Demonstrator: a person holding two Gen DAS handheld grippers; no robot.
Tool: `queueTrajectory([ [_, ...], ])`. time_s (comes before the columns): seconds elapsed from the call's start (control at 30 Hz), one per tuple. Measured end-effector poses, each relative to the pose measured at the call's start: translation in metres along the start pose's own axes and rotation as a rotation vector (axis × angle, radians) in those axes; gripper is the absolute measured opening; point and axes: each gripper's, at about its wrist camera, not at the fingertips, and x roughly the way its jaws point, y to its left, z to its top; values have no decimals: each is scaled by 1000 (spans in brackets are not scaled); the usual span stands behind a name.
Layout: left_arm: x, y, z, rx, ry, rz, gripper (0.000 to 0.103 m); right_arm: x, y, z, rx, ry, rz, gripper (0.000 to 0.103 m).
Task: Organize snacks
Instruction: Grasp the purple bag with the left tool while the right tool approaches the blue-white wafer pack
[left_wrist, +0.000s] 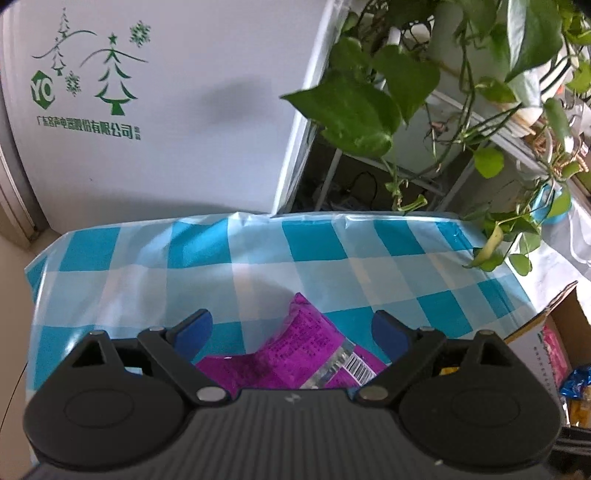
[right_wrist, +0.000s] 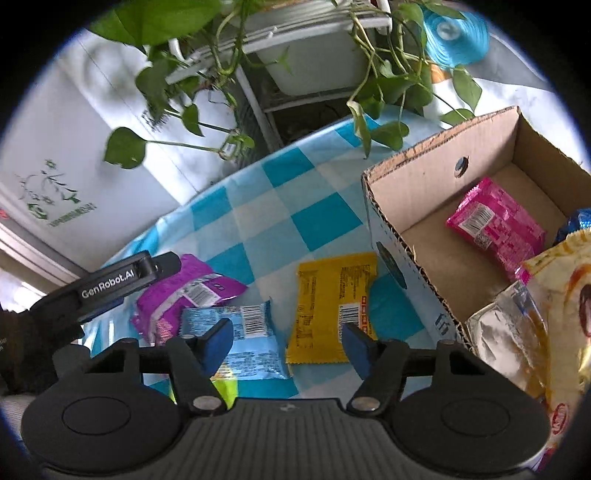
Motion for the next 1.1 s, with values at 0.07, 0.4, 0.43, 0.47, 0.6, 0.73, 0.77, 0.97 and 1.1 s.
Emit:
queueTrajectory([
  [0.07, 5, -2, 0, 6, 1, 4, 93, 6, 1, -1, 7, 2, -21, 70],
  [0.4, 29, -5, -2, 33, 35, 48, 93, 29, 11, -5, 7, -11, -108, 71],
  [0.43, 30, -5, -3, 36, 39, 53, 93, 30, 12, -4, 1, -16, -114, 71],
  [0.47, 31, -5, -3, 39, 42, 56, 93, 32, 13, -4, -7, -19, -123, 71],
  [0.6, 31, -2, -8, 55, 49, 72, 94, 35, 16, -5, -33, -22, -146, 71],
  [0.73, 26, 3, -12, 42, 51, 90, 94, 37, 18, -6, -64, -22, -162, 71],
  [0.77, 24, 5, -13, 46, 52, 92, 94, 37, 19, -7, -75, -23, -166, 69],
  [0.97, 10, 19, -18, 72, 77, 120, 94, 37, 16, -7, -105, -17, -145, 55],
  [1.1, -1, 30, -28, 56, 100, 104, 94, 38, 18, -9, -132, 13, -93, 51],
])
